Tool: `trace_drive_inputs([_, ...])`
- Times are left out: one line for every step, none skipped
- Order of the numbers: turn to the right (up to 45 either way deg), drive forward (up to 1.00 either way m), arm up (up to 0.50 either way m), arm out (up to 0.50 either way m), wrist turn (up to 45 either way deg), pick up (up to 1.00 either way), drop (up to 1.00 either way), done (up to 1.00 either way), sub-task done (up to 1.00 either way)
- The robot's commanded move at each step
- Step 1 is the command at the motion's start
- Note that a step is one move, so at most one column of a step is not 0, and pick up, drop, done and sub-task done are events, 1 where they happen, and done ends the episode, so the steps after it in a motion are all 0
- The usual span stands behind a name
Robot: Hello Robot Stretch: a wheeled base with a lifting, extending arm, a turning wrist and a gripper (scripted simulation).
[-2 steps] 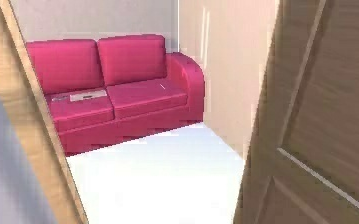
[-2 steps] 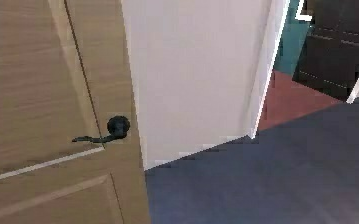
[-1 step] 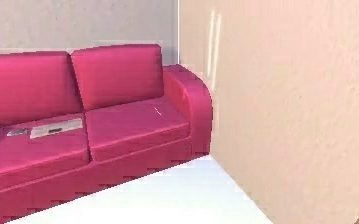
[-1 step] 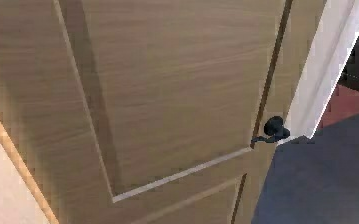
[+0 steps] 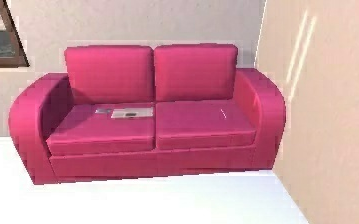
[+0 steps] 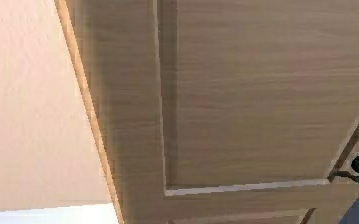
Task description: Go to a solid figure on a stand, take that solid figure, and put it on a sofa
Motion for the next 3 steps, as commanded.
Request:
trace_drive_inputs([0.0,0.45,0.00,0.00,0.0,0.00,0.00,0.00,0.00])
trace_drive_inputs([-45.0,0.00,0.00,0.00,0.0,0.00,0.00,0.00,0.00])
trace_drive_inputs([-45.0,0.00,0.00,0.00,0.0,0.00,0.00,0.00,0.00])
